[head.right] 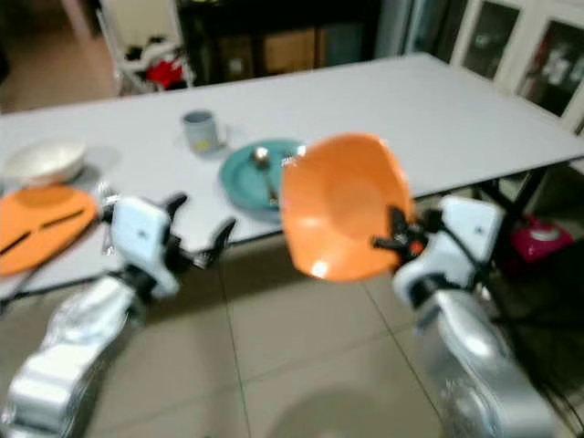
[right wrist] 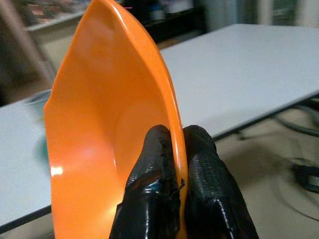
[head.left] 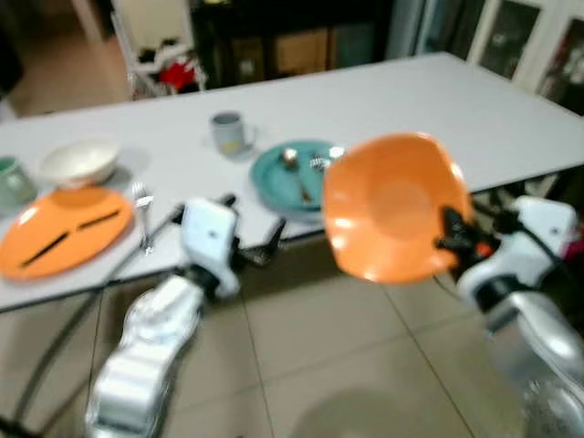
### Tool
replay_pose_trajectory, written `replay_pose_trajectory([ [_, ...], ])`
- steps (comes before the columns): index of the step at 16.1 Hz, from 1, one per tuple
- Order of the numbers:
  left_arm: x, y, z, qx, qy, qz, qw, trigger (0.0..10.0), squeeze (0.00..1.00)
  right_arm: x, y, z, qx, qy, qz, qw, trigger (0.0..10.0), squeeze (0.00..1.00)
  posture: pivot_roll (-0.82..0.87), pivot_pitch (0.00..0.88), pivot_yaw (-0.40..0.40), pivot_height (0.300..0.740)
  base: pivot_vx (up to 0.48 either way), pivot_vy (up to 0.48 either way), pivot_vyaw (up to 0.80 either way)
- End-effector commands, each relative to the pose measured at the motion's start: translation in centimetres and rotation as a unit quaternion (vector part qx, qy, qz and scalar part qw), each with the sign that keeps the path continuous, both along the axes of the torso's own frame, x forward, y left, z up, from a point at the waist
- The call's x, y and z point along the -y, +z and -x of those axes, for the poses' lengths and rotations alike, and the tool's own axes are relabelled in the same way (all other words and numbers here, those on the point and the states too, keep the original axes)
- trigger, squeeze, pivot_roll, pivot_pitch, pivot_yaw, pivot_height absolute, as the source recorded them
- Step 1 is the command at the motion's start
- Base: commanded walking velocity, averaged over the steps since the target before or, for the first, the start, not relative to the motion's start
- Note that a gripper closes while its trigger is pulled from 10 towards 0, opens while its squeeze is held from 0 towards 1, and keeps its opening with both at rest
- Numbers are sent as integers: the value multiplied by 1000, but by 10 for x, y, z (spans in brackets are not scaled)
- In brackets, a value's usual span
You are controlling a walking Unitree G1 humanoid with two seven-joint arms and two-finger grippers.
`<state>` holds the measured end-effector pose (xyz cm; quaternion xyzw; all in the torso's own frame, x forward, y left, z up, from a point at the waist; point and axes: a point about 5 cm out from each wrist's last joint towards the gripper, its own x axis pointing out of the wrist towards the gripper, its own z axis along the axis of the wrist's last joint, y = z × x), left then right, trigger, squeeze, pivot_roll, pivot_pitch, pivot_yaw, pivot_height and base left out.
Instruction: Setting the table
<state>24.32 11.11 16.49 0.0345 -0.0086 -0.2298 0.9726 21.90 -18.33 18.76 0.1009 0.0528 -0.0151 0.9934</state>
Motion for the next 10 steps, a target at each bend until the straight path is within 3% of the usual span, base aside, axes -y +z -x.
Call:
replay_pose_trajectory([
  [1, -7, 1, -1, 4, 15, -13, 1000, 10000, 0, -5, 11, 0, 32, 11, -2, 999, 10000, 0, 14, 0, 47, 740, 304, 0, 0],
  [10, -9, 2, -2, 6, 20, -12, 1000, 10000, 0, -2, 18, -5, 50, 8, -7, 999, 10000, 0, 13, 0, 50, 740, 305, 0, 0],
])
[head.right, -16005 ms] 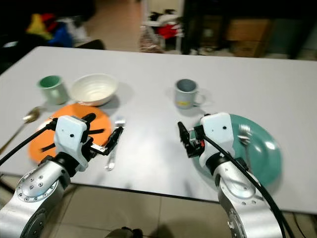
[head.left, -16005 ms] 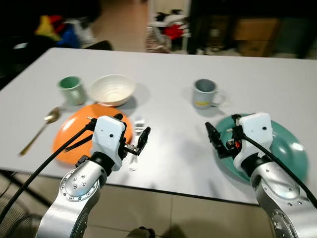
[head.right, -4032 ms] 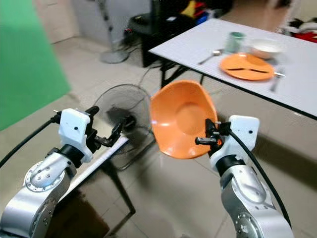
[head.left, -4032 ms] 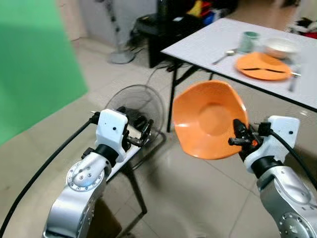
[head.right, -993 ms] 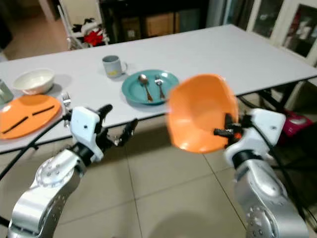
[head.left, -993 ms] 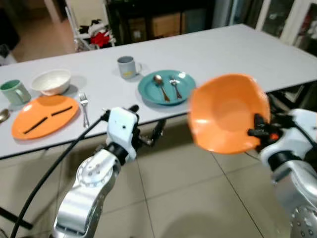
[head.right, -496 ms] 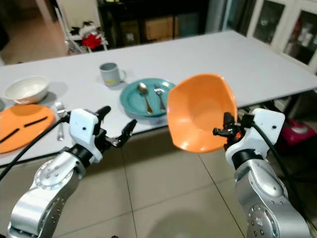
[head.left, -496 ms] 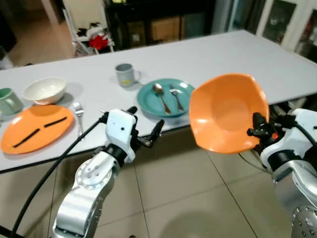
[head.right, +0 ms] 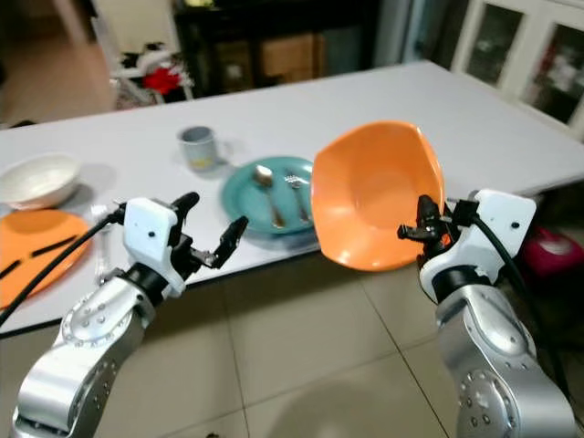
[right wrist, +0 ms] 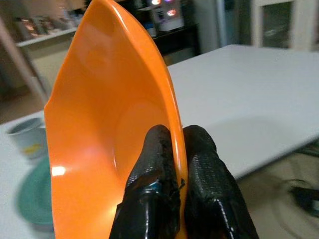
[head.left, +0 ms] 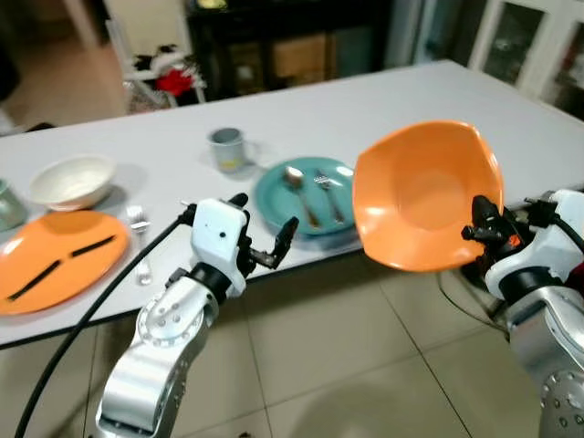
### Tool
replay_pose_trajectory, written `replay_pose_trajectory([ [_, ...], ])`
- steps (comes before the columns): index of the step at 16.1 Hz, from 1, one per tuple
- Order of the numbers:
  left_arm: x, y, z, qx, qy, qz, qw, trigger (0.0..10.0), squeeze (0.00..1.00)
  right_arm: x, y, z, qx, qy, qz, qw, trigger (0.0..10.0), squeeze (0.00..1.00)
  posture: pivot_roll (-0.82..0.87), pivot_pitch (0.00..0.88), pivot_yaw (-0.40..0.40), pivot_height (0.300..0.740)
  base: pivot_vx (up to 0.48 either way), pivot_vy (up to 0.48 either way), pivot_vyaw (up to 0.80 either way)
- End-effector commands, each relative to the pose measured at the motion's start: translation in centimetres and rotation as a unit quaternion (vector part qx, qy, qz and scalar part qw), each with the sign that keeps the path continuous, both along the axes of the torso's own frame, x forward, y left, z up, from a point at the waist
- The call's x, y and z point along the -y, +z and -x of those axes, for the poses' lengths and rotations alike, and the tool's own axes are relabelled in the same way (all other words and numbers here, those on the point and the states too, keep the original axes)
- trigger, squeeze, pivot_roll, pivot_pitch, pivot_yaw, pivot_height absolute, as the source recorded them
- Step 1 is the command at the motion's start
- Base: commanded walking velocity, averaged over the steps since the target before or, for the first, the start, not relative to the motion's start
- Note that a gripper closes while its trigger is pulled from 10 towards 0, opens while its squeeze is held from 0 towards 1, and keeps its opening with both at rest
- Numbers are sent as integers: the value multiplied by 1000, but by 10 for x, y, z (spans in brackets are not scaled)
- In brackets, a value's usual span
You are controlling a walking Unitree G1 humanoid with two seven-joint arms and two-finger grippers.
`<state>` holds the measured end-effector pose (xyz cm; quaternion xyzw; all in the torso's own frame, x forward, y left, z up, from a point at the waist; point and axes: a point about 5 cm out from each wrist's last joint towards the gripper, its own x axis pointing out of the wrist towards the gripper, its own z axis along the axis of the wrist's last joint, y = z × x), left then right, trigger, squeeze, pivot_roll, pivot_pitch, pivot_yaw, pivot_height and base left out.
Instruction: Setting the table
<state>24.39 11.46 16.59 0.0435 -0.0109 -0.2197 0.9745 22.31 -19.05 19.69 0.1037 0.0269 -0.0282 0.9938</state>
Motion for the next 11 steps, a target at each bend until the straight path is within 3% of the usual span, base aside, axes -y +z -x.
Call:
replay_pose_trajectory([
  [1, -5, 1, -1, 1, 9, -4, 1000, 10000, 0, -9, 9, -1, 27, 24, -4, 999, 10000, 0, 13, 0, 50, 740, 307, 0, 0],
  [11, -5, 2, -2, 1, 10, -3, 1000, 10000, 0, -6, 11, -2, 31, 21, -5, 999, 10000, 0, 13, 0, 50, 740, 303, 0, 0],
])
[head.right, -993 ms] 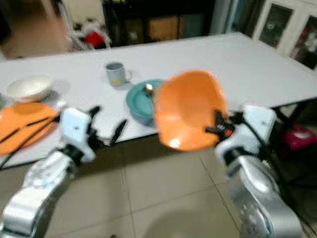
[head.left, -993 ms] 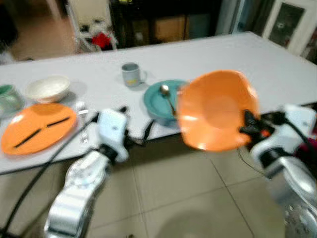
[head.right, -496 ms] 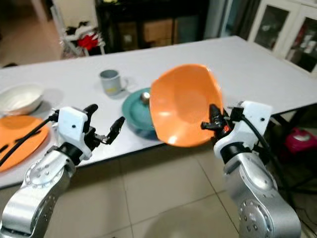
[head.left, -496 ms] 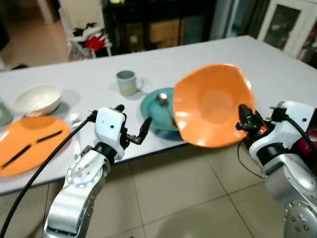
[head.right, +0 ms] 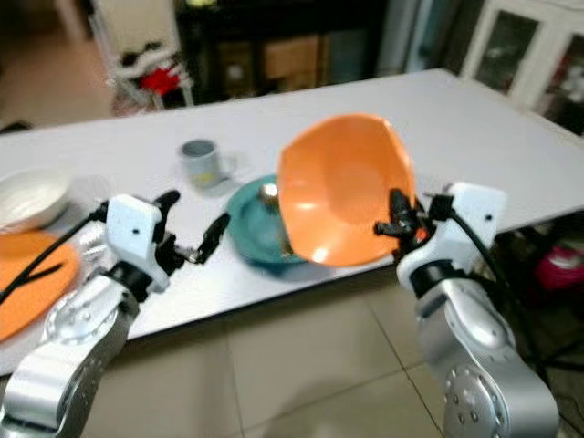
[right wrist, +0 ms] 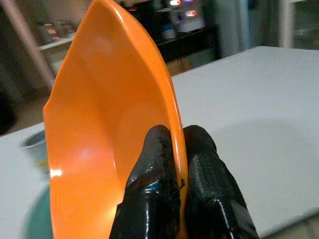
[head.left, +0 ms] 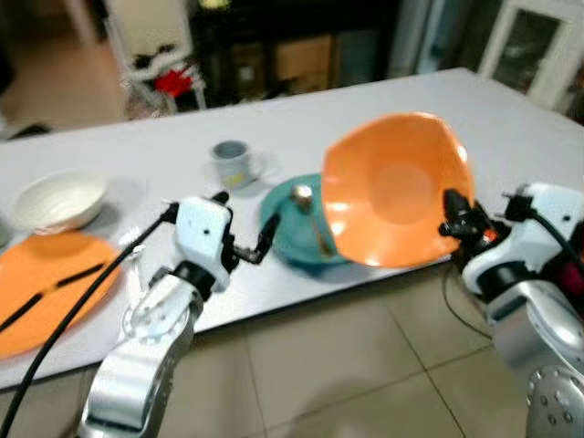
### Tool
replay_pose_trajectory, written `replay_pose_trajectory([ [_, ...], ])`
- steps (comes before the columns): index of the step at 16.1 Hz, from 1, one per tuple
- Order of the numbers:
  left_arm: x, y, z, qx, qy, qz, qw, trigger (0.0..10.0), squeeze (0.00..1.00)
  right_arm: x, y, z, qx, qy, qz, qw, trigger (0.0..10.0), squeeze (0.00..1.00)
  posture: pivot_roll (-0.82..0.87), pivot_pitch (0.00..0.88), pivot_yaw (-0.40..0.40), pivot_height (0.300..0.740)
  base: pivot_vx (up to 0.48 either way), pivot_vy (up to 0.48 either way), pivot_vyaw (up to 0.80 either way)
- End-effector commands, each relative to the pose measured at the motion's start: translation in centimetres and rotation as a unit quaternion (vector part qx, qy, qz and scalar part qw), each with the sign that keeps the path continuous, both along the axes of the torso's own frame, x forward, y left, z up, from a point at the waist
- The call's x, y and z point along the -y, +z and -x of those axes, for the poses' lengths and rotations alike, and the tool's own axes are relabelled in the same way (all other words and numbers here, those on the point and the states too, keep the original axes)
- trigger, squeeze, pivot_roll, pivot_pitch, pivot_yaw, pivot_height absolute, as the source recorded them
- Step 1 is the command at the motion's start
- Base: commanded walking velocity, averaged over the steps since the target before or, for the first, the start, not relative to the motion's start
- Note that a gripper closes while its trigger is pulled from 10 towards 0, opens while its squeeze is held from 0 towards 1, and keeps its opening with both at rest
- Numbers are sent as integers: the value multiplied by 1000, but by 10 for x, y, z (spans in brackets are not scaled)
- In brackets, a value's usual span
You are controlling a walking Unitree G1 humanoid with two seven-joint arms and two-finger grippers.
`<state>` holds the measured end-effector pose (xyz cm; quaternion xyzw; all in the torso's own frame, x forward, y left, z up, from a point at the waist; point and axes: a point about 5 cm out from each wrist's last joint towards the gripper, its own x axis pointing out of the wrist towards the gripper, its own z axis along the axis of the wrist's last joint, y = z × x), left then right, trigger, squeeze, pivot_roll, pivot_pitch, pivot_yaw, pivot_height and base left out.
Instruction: Setting the table
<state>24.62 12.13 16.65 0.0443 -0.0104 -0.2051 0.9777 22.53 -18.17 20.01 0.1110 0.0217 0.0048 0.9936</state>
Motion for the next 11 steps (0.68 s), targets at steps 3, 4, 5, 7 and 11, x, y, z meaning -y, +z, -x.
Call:
replay_pose_trajectory([
  [3, 2, 1, 1, 1, -5, -2, 1000, 10000, 0, 3, 8, 0, 21, -12, 2, 1000, 10000, 0, 13, 0, 49, 740, 306, 0, 0],
  [4, 2, 1, 0, 1, -6, -2, 1000, 10000, 0, 3, 8, 0, 21, -12, 3, 1000, 10000, 0, 13, 0, 49, 740, 307, 0, 0],
  [5, 2, 1, 0, 1, -6, -1, 1000, 10000, 0, 3, 8, -1, 21, -12, 3, 1000, 10000, 0, 13, 0, 49, 740, 304, 0, 0],
  [7, 2, 1, 0, 1, -6, -1, 1000, 10000, 0, 3, 7, -1, 18, -11, 2, 1000, 10000, 0, 13, 0, 49, 740, 304, 0, 0],
  [11, 2, 1, 1, 0, -7, -1, 1000, 10000, 0, 3, 7, 0, 18, -10, 0, 1000, 10000, 0, 11, 0, 50, 740, 304, 0, -800],
])
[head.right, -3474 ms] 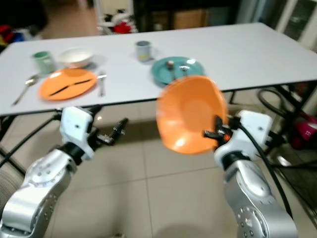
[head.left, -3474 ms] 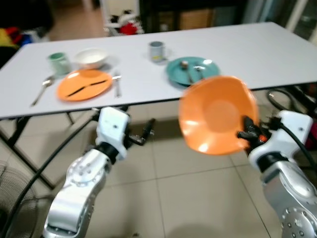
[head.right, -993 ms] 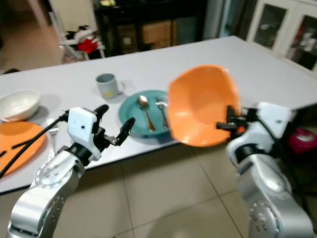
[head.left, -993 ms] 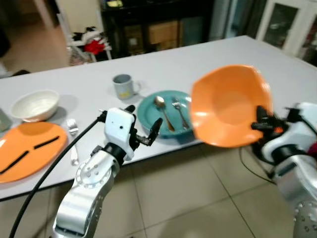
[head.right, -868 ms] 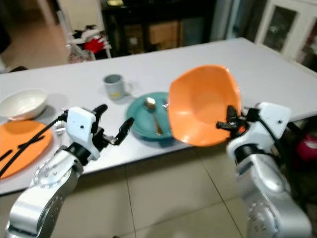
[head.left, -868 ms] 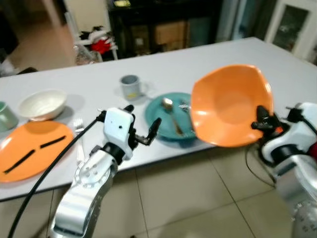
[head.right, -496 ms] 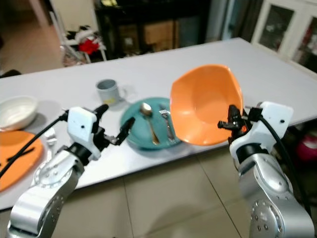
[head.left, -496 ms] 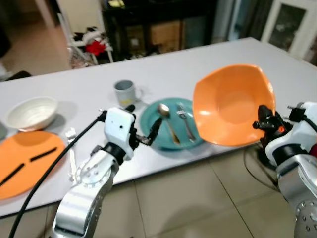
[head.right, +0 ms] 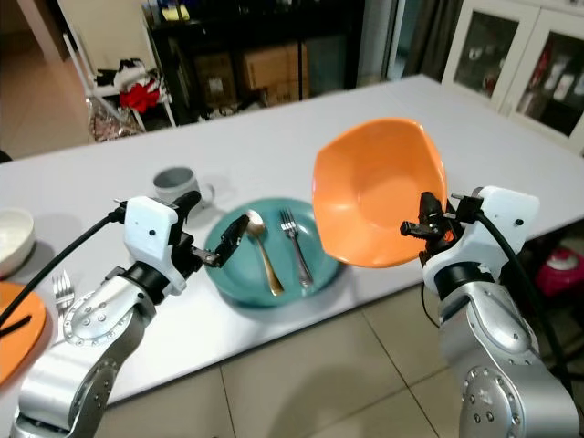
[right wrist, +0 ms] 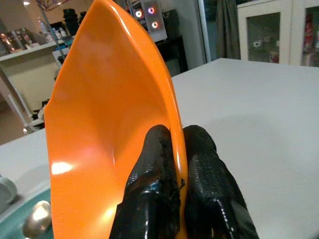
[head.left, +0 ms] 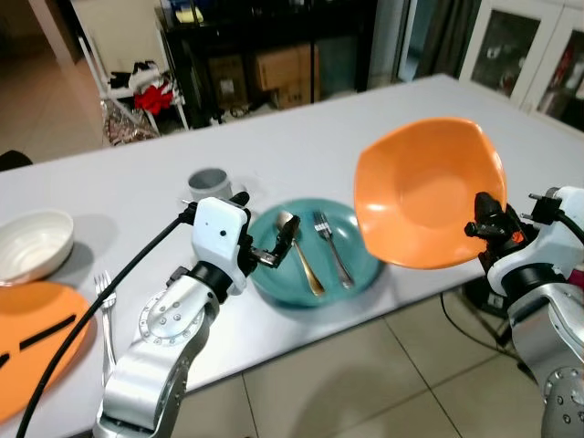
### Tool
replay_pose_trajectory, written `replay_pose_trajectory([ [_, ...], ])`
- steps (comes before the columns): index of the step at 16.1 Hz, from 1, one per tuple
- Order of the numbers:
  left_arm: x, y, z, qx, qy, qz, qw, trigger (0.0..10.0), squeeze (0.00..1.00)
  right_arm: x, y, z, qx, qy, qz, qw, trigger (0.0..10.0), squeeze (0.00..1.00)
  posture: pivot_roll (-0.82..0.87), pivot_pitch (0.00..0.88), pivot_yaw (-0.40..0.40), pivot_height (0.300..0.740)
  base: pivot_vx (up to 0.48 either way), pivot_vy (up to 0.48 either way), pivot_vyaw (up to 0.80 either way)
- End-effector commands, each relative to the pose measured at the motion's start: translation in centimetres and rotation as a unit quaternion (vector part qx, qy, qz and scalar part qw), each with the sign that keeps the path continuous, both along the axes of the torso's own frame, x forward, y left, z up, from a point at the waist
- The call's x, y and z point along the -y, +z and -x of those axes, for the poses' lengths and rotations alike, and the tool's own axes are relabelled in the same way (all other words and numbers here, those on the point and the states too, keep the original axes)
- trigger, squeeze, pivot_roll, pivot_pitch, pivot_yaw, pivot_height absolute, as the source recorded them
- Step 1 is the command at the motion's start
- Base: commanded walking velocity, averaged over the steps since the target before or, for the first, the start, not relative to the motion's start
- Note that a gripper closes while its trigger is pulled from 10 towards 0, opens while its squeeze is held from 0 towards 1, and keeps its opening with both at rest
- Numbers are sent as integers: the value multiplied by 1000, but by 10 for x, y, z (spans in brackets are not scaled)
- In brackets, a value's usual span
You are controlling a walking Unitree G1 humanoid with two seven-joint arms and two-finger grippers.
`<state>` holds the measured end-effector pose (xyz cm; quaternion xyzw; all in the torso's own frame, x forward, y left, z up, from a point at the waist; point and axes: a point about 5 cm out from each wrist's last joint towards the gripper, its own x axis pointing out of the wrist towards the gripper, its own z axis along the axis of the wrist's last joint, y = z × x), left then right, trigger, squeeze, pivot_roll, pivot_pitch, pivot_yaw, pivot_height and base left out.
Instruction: Setting the table
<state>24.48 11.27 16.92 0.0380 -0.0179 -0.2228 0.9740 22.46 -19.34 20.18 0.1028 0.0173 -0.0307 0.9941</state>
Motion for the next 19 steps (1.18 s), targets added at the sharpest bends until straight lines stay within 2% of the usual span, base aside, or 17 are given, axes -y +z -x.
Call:
replay_pose_trajectory([
  [1, -6, -1, -1, -5, 12, -8, 1000, 10000, 0, -9, 6, -1, 19, 26, -7, 999, 10000, 0, 13, 0, 48, 740, 304, 0, 0],
  [11, -10, 1, -1, 0, 16, -8, 1000, 10000, 0, -6, 13, -6, 32, 53, 4, 998, 10000, 0, 17, 0, 44, 740, 304, 0, 0],
  [14, -9, 2, -1, 2, 14, -10, 1000, 10000, 0, -6, 15, -6, 35, 55, 7, 998, 10000, 0, 18, 0, 47, 740, 305, 0, 777],
  [19, -10, 2, -1, 3, 10, -10, 1000, 10000, 0, -7, 17, -11, 43, 67, -5, 997, 10000, 0, 24, 0, 45, 740, 305, 0, 0],
])
